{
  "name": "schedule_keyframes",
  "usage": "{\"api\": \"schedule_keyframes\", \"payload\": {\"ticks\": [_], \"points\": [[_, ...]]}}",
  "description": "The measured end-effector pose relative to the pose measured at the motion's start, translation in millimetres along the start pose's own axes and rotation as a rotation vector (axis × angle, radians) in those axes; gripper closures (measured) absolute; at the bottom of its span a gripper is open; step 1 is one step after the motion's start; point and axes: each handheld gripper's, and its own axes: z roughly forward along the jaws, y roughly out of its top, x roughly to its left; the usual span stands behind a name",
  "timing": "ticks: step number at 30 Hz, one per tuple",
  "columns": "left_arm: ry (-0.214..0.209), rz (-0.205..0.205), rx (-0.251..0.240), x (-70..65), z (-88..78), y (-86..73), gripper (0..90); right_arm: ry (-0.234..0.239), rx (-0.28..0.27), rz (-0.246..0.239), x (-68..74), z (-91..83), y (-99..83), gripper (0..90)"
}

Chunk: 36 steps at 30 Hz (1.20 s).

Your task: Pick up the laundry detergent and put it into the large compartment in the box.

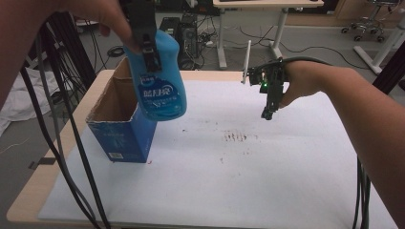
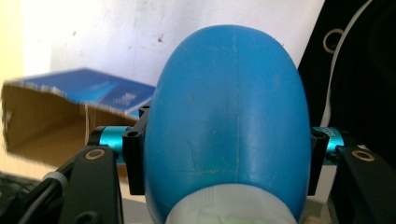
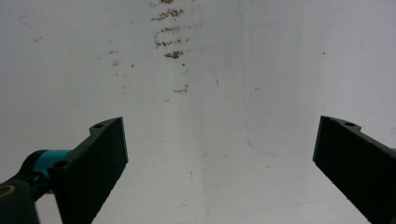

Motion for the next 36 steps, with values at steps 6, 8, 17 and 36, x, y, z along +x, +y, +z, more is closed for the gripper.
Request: {"api": "schedule_keyframes", "payload": {"ticks": [6, 8, 17, 36], "points": [[-0.008, -0.188, -0.025, 12.8, -17.7, -22.9, 38.0, 0.000, 0.002, -0.001, 0.8, -0.5, 0.0, 2.1], [-0.007, -0.250, -0.033, 16.9, -21.8, -30.3, 38.0, 0.001, 0.005, -0.005, 0.7, -0.6, 0.2, 2.1], [0.011, -0.438, -0.032, 36.2, -28.7, -59.5, 38.0, -0.001, 0.003, 0.002, 1.8, -0.2, 1.6, 2.1], [0.014, -0.668, 0.017, 67.4, 1.2, -88.1, 38.0, -0.002, -0.005, 0.008, -0.5, 1.4, 2.1, 2.1]]}}
